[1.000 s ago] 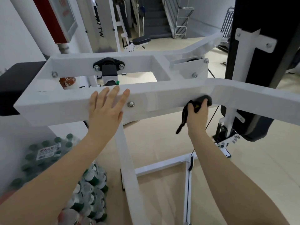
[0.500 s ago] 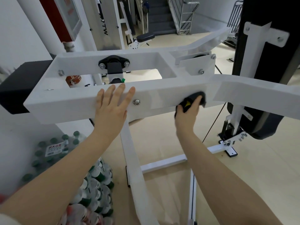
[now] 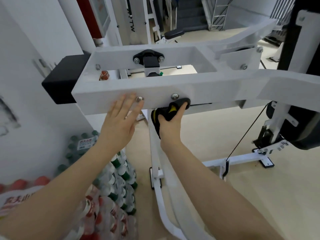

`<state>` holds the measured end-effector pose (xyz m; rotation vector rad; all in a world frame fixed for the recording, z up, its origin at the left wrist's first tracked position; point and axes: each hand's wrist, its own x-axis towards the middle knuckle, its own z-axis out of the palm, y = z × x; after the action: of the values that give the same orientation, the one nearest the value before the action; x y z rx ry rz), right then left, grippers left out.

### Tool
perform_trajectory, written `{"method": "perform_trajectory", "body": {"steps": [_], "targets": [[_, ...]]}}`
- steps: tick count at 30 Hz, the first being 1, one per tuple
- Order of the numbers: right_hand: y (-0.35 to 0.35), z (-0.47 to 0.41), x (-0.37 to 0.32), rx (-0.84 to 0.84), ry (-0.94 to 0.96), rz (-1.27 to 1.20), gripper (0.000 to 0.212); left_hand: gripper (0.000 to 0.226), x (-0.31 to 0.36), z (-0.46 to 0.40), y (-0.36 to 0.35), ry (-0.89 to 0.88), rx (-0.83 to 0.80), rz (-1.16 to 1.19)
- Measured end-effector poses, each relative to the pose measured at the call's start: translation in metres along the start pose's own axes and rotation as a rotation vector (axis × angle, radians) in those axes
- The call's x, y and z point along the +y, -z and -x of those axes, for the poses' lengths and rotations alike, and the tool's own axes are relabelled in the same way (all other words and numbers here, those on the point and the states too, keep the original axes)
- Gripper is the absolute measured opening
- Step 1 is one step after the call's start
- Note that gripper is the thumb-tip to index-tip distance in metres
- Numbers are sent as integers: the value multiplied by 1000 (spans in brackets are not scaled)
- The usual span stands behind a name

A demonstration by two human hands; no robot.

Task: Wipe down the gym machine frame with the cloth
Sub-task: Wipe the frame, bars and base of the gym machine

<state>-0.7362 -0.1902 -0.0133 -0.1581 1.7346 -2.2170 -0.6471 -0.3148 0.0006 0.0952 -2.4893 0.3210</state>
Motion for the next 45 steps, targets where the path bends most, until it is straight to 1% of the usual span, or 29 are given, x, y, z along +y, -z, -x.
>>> {"method": "perform_trajectory", "body": {"steps": [2,5,8,12,16,18,20,22,23,25,28,31,33,34,37,38,39,41,43,45], "targets": [[-3,5,4,-41,4,-25,91,56,-8,9,5,33,-8,-18],[1,3,4,-2,-1,-54,92,54,-25,19,14,63,-3,-27],[-25,12,3,14,-38,-56,95,57,-39,31,18,121,-22,-13],[-74,32,12,-13,-24,43,92,61,-55,45,19,154,-94,44],[-84,42,25,-39,67,294,84,60,-65,50,20,144,-121,110],[-88,43,29,-11,116,366,82,62,-68,51,21,121,-112,133],[-102,48,31,12,145,385,81,67,-72,53,21,111,-113,165],[-126,56,36,-58,154,396,82,71,-77,55,22,151,-118,220],[-139,61,40,-94,155,383,84,69,-79,56,24,177,-114,253],[-154,68,44,-106,143,334,85,66,-82,59,27,224,-93,325],[-136,65,47,-100,146,330,83,75,-84,65,32,255,-77,434],[-111,49,47,21,161,312,85,80,-87,71,30,242,-81,485],[-115,49,47,31,151,308,87,81,-89,75,23,225,-87,489],[-121,53,47,-27,136,300,87,79,-90,77,20,222,-87,490],[-124,69,54,-334,160,381,83,68,-89,77,17,237,-74,490],[-118,70,55,-375,164,401,80,66,-87,75,17,242,-62,493],[-108,67,53,-355,154,386,78,64,-85,74,16,245,-49,495],[-83,58,43,-234,164,366,76,64,-77,70,14,242,-28,482],[-51,52,29,-144,266,451,74,65,-69,65,8,214,-31,458],[-21,46,12,-71,424,524,76,64,-60,56,2,153,-34,429]]}}
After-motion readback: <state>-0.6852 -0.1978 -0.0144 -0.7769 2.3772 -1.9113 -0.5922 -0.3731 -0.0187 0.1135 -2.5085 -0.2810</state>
